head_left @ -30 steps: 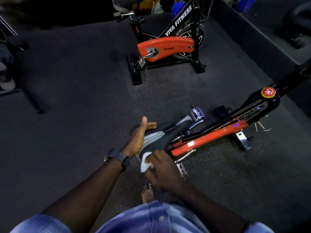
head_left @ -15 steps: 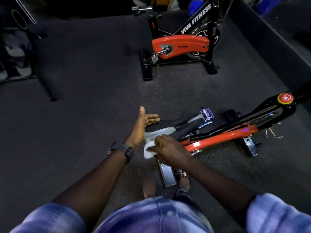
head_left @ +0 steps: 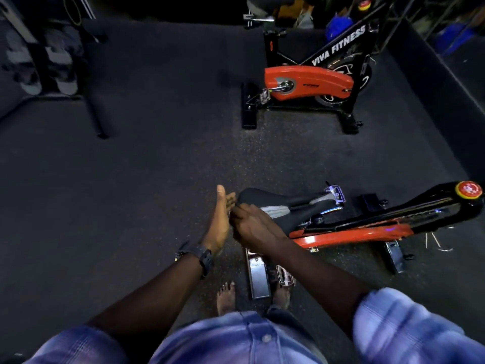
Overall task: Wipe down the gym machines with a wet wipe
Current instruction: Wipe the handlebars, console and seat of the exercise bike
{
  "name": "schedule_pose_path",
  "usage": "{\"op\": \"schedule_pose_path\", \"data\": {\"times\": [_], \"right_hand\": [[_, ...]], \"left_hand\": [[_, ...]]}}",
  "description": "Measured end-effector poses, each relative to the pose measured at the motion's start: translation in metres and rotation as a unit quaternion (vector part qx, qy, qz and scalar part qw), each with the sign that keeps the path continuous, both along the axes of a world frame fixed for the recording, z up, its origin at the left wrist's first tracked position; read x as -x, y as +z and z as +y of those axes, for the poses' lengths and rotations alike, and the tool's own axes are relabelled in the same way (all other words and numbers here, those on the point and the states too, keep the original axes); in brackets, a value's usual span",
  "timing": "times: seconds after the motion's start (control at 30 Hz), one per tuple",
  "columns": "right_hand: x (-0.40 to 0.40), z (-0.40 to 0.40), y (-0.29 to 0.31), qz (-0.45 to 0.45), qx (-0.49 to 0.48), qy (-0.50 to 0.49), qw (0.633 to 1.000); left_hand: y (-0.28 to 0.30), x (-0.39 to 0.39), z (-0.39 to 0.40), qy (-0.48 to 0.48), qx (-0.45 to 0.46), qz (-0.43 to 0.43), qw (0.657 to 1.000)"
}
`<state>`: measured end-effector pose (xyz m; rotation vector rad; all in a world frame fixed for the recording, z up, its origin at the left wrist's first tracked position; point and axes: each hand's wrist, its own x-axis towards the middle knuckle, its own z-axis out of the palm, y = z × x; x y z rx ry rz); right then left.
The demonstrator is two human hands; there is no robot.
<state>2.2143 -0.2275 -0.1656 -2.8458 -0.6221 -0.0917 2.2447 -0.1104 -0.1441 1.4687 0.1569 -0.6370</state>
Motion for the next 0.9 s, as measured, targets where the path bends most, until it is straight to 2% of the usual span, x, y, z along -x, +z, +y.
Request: {"op": "schedule_pose_path", "data": {"times": [0.13, 0.3, 0.4, 0.47, 0.5, 0.57, 0.63, 0.77, 0.83, 0.9], "right_hand": [[-0.03, -0.012, 0.001, 0.093, 0.01, -0.011, 0.996], [-0.001, -0.024, 0.003, 0.058, 0.082, 0.138, 0.985], [0.018, -0.042, 0.011, 0.096, 0.113, 0.273, 0.951], [0.011, -0.046, 0.017, 0.091, 0.156, 0.322, 0.93], [0.004, -0.044, 0.017, 0.076, 0.169, 0.318, 0.93], [-0.003, -0.038, 0.017, 0.04, 0.162, 0.25, 0.954], [0.003, -0.037, 0.011, 0.007, 0.14, 0.259, 0.956], [0.036, -0.08, -0.015, -0.022, 0.148, 0.43, 0.89], [0.037, -0.108, -0.021, -0.031, 0.167, 0.467, 0.868], [0.031, -0.134, -0.02, -0.034, 0.153, 0.476, 0.866]], "left_hand": [[0.001, 0.001, 0.005, 0.041, 0.011, 0.019, 0.999], [-0.017, 0.006, 0.013, 0.06, 0.035, 0.095, 0.993], [-0.019, 0.017, 0.009, 0.059, 0.045, 0.117, 0.99], [-0.02, 0.02, 0.005, 0.08, 0.065, 0.121, 0.987], [-0.02, 0.022, 0.005, 0.091, 0.076, 0.119, 0.986], [-0.022, 0.021, 0.007, 0.089, 0.092, 0.119, 0.985], [-0.02, 0.023, 0.008, 0.093, 0.081, 0.116, 0.986], [-0.01, 0.038, -0.004, 0.105, 0.054, 0.099, 0.988], [-0.008, 0.051, -0.019, 0.116, 0.073, 0.085, 0.987], [-0.004, 0.063, -0.034, 0.126, 0.086, 0.077, 0.985]]}}
